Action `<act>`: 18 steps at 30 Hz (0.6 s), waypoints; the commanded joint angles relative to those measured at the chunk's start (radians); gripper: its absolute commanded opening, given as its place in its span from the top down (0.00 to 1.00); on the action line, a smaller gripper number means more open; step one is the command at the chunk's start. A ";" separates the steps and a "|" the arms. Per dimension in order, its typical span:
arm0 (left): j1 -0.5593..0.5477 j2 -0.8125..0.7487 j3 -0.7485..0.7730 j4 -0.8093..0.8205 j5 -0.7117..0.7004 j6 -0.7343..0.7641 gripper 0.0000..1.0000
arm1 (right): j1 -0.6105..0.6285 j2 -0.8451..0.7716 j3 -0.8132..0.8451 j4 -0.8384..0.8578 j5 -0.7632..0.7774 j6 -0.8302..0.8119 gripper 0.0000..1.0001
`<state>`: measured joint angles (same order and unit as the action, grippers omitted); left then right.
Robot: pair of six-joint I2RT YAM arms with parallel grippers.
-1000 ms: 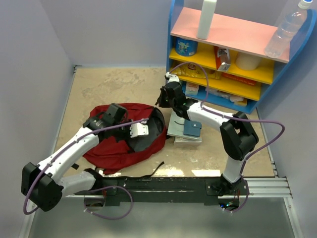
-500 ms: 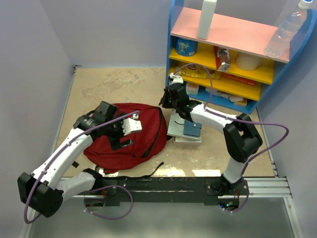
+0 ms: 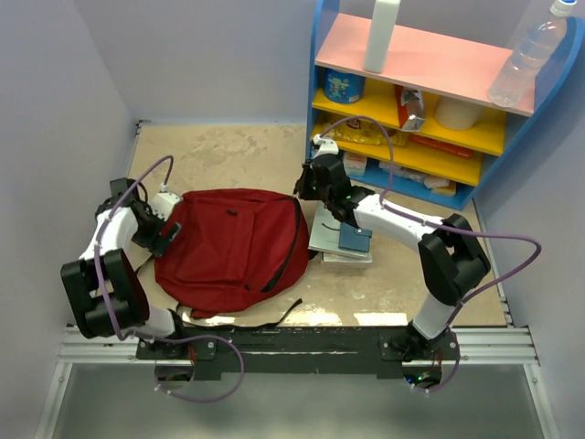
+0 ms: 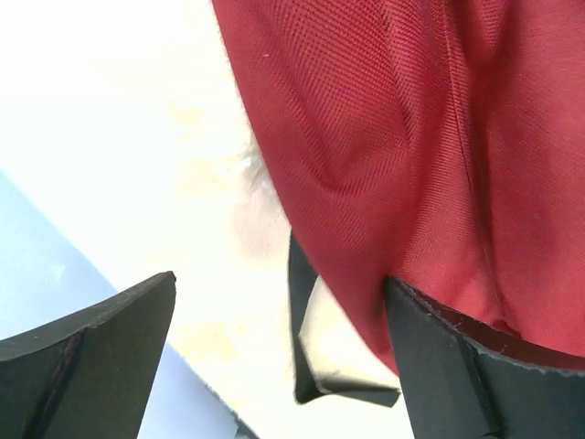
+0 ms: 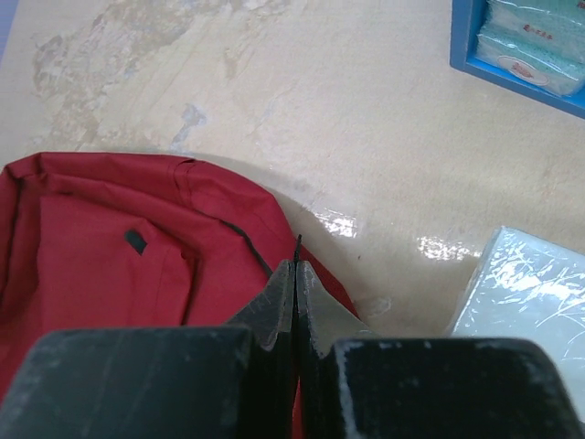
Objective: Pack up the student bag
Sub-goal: Unzip the student bag at the center of the board.
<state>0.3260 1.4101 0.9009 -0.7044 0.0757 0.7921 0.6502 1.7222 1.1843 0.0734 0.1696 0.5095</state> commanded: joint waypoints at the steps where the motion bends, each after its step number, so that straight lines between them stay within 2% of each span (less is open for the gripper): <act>1: -0.001 0.078 0.026 -0.001 0.082 -0.010 0.00 | 0.011 -0.062 0.008 0.040 0.024 -0.025 1.00; 4: 0.001 0.162 0.050 -0.006 0.127 -0.021 0.00 | 0.025 -0.070 0.002 0.043 0.024 -0.022 1.00; 5: -0.001 0.191 0.064 -0.027 0.180 -0.021 0.01 | 0.032 -0.073 -0.003 0.045 0.024 -0.022 1.00; 6: -0.002 0.210 0.107 -0.047 0.211 -0.021 0.05 | 0.037 -0.073 -0.005 0.042 0.024 -0.022 1.00; 7: -0.002 0.231 0.133 -0.069 0.270 -0.021 0.16 | 0.040 -0.075 -0.009 0.039 0.027 -0.022 1.00; 8: -0.005 0.271 0.159 -0.087 0.283 -0.028 0.23 | 0.049 -0.079 -0.011 0.039 0.027 -0.020 1.00; 9: -0.010 0.291 0.208 -0.084 0.285 -0.046 0.38 | 0.052 -0.082 -0.014 0.039 0.027 -0.020 1.00; 11: -0.012 0.347 0.263 -0.060 0.271 -0.068 0.54 | 0.071 -0.088 -0.023 0.039 0.030 -0.014 1.00; 12: -0.010 0.368 0.326 -0.047 0.262 -0.095 0.74 | 0.078 -0.093 -0.026 0.040 0.030 -0.011 1.00; 14: -0.013 0.421 0.395 -0.008 0.233 -0.131 0.98 | 0.106 -0.095 -0.037 0.040 0.042 -0.006 1.00; 18: -0.071 0.495 0.587 0.069 0.174 -0.211 1.00 | 0.164 -0.081 -0.049 0.034 0.065 0.017 1.00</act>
<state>0.3008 1.8664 1.3205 -0.7685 0.2829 0.6712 0.7601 1.6749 1.1446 0.0757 0.1951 0.5076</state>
